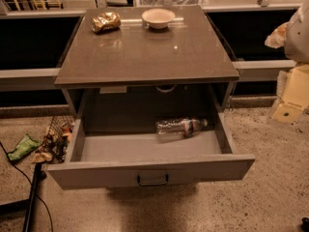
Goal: Pick water bottle from top drawer and place on counter
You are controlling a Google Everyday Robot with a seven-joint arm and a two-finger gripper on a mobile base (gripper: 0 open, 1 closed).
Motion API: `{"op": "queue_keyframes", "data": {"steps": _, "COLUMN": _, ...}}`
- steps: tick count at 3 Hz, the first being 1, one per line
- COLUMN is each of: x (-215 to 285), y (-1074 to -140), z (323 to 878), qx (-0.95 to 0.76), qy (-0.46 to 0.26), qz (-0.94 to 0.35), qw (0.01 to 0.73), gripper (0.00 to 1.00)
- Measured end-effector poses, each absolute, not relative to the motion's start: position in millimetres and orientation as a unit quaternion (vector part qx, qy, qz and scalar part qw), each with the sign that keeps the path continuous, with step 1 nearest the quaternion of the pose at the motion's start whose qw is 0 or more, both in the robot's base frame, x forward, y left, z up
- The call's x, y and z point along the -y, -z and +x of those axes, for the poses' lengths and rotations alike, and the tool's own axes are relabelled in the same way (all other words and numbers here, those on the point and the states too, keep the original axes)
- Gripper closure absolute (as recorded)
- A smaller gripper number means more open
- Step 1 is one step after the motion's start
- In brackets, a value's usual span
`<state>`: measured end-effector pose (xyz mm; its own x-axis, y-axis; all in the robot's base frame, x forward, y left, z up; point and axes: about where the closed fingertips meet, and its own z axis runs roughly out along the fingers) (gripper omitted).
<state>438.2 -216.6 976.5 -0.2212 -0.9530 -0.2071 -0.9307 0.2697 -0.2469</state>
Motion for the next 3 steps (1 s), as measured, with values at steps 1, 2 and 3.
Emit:
{"op": "queue_keyframes", "data": {"steps": 1, "x": 210, "y": -966, "z": 444, "qx": -0.779, "qy": 0.025, "qz": -0.603, "qw": 0.170, "gripper": 0.00}}
{"op": "queue_keyframes", "data": {"steps": 2, "x": 209, "y": -964, "z": 445, "qx": -0.779, "qy": 0.024, "qz": -0.603, "qw": 0.170, "gripper": 0.00}}
{"op": "queue_keyframes", "data": {"steps": 3, "x": 194, "y": -930, "z": 460, "qx": -0.776, "qy": 0.003, "qz": -0.609, "qw": 0.167, "gripper": 0.00}}
